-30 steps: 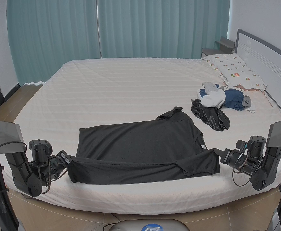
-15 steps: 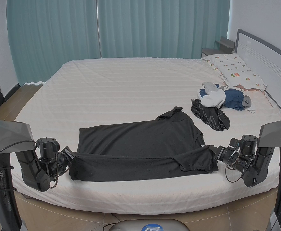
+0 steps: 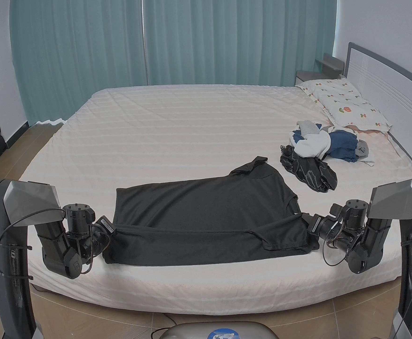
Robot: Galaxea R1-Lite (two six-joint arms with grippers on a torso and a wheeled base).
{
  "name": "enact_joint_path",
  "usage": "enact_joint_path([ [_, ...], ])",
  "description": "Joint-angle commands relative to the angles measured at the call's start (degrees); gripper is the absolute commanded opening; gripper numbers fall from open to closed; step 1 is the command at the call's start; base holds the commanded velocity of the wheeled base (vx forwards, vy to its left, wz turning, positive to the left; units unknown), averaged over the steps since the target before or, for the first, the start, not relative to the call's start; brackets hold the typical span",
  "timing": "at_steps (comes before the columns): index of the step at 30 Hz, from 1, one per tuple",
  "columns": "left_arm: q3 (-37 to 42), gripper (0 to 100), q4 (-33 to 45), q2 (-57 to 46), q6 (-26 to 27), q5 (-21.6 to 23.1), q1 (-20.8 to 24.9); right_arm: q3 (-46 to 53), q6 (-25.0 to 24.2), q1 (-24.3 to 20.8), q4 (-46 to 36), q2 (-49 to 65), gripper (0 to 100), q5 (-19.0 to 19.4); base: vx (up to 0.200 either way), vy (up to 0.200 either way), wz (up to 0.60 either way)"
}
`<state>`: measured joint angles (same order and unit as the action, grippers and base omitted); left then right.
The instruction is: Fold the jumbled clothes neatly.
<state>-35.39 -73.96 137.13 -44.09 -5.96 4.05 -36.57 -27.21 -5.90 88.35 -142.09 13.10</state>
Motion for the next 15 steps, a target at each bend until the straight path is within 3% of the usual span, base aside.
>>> enact_joint_path([
  [1,-2.6,0,0.0,3.0,-0.1,0.0,0.1,-2.3,-0.1,-0.5,0.1,-3.5,0,-0.9,0.000,0.000,0.00],
  [3,-3.0,0,0.0,3.2,-0.3,0.0,0.1,-2.6,-0.3,-1.0,0.2,-4.4,0,-1.1,0.000,0.000,0.00],
  [4,-3.1,100,0.0,3.2,-0.6,0.0,0.1,-2.7,-0.7,-1.2,0.5,-5.1,100,-1.2,0.000,0.000,0.00],
  [7,-3.1,100,0.0,3.2,-0.9,0.0,0.1,-2.9,-1.7,-1.3,1.0,-5.7,100,-1.2,0.000,0.000,0.00],
  [8,-3.4,100,0.0,3.8,-1.8,0.0,0.0,-4.5,-5.8,-1.9,1.3,-6.4,100,-3.6,0.000,0.000,0.00],
  [9,-3.5,100,0.0,4.0,-1.9,0.0,0.0,-4.7,-7.0,-1.9,1.4,-6.4,100,-4.4,0.000,0.000,0.00],
  [15,-3.6,100,0.0,4.7,-3.3,-0.4,-0.7,-5.1,-17.5,-1.4,1.4,-6.4,100,-6.0,0.000,0.000,0.00],
])
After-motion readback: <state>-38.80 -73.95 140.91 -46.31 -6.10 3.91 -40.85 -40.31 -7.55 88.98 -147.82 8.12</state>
